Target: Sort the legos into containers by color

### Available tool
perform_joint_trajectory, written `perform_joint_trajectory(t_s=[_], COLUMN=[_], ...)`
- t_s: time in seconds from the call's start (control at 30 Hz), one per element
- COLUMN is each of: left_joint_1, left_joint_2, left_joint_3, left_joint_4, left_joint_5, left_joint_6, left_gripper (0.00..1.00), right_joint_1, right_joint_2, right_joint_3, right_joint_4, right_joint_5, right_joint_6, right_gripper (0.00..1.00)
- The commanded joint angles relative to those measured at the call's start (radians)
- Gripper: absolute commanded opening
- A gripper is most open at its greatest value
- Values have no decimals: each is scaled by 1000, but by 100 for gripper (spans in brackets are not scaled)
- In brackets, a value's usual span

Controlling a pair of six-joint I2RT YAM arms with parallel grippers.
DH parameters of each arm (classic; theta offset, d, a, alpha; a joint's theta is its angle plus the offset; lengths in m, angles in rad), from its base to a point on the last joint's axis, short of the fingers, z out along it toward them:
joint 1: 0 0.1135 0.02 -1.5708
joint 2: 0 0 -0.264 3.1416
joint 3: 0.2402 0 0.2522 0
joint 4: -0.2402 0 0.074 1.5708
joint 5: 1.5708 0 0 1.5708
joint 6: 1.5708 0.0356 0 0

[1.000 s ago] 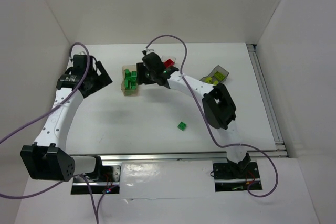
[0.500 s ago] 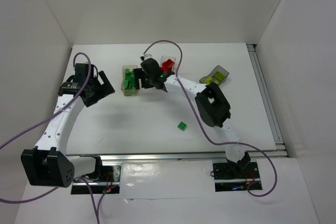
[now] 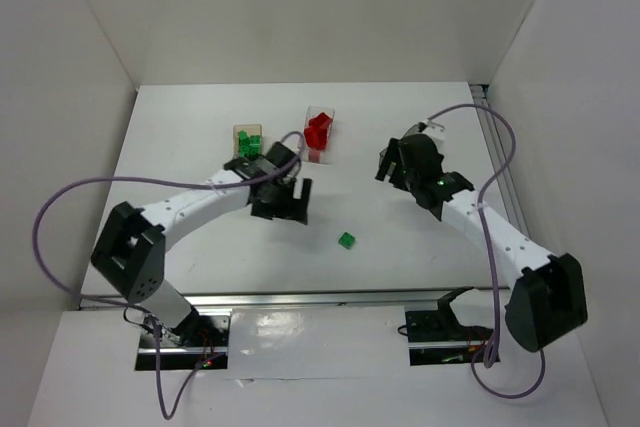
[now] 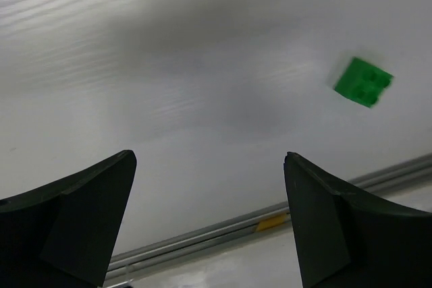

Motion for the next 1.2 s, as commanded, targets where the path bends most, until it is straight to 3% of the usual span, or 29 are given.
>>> perform_joint_trajectory(t_s=[0.0, 0.23, 0.53, 0.67, 0.77, 0.8, 0.9, 1.03, 1.17], left_joint_1=[-193, -385, -447, -447, -447, -447, -436, -373, -234], left_joint_2=[101, 385, 589, 612, 612, 594, 550, 488, 413], left_joint_3=[114, 338, 464, 473, 483, 483, 495, 522, 532], left_joint_4=[48, 48, 27, 17, 5, -19, -59, -154, -213], left_joint_5=[15, -45, -69, -121, -144, -179, -238, -281, -290], left_joint_6=[-5, 33, 70, 58, 49, 38, 29, 29, 20], left_gripper=[100, 100, 97, 87, 65, 48, 33, 25, 25], right_joint_1=[-70, -205, -290, -300, -310, -310, -310, -310, -310], right_joint_2=[-80, -206, -224, -215, -197, -197, -197, -188, -188], right_joint_3=[-57, -108, -117, -117, -97, -97, -97, -88, -88], right_joint_4=[-187, -276, -267, -247, -247, -247, -238, -229, -229], right_joint_5=[57, 6, -47, -72, -72, -72, -72, -93, -102], right_joint_6=[84, 69, 6, -14, -14, -23, -23, -23, -23], right_gripper=[87, 90, 91, 90, 88, 88, 86, 85, 85])
